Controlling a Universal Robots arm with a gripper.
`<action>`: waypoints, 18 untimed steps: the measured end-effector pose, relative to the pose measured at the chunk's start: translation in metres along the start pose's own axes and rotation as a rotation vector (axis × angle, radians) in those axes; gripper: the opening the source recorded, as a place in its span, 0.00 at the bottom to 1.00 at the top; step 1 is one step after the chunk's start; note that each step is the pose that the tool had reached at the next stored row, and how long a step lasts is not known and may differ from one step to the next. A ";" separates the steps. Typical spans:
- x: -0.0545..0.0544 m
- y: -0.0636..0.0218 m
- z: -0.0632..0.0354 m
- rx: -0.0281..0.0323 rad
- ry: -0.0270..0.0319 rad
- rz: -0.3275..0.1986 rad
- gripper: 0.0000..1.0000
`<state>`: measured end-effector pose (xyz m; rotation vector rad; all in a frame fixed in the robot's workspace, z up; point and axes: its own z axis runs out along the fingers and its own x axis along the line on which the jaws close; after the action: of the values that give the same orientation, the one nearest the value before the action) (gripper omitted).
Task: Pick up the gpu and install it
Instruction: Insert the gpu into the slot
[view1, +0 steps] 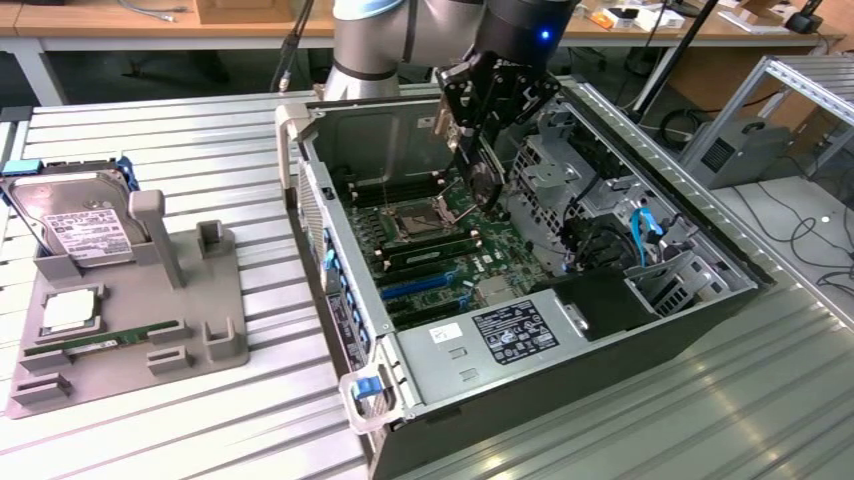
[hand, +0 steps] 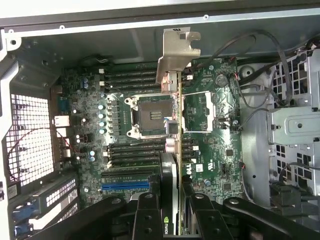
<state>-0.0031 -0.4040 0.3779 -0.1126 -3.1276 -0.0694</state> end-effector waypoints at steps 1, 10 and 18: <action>0.000 0.0000 0.0000 0.0001 0.0000 0.000 0.27; 0.000 0.0000 0.0000 0.0014 0.0048 -0.108 0.27; 0.000 0.0000 0.0000 0.0026 0.0088 -0.201 0.27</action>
<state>-0.0031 -0.4040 0.3779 0.2012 -3.1188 -0.0672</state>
